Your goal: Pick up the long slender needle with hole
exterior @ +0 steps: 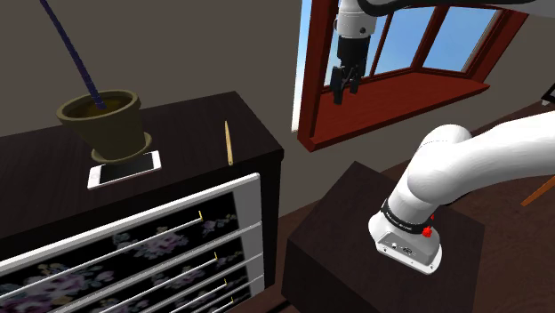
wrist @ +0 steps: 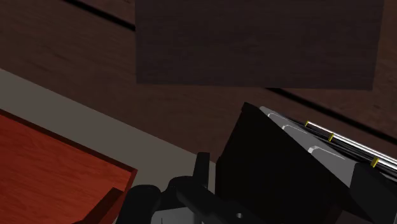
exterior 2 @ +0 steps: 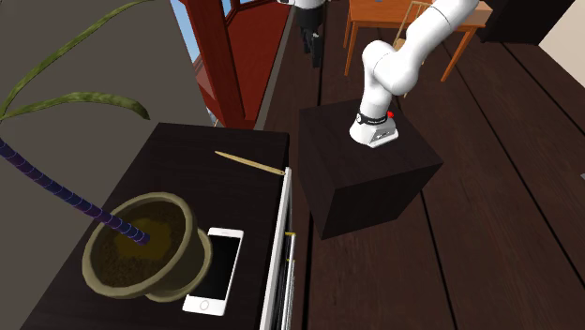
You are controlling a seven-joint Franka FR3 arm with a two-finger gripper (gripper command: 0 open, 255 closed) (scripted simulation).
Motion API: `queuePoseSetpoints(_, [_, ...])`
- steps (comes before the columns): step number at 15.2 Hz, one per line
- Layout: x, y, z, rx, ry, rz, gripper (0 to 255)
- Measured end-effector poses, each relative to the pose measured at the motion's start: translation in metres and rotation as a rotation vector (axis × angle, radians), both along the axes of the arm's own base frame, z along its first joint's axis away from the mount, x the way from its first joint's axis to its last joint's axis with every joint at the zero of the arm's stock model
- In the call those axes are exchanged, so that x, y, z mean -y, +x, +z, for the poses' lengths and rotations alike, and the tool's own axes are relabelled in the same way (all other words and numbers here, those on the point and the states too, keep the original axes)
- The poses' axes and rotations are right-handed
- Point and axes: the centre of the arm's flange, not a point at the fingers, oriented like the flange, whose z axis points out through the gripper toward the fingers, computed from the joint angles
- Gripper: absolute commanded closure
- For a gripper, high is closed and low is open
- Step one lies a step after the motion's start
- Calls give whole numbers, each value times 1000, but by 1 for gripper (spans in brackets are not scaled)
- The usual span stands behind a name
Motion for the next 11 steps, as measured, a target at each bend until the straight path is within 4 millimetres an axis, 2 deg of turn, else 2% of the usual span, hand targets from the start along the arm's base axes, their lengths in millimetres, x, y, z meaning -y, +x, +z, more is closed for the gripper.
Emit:
queuePoseSetpoints(2, [-4, 3, -2, 2, 0, -9, 0])
queuePoseSetpoints(6, [-35, 20, -21, 21, 4, -83, 0])
queuePoseSetpoints(9, [-67, 36, -32, 38, 6, -146, 0])
queuePoseSetpoints(11, [-84, 53, -40, 49, 9, -189, 0])
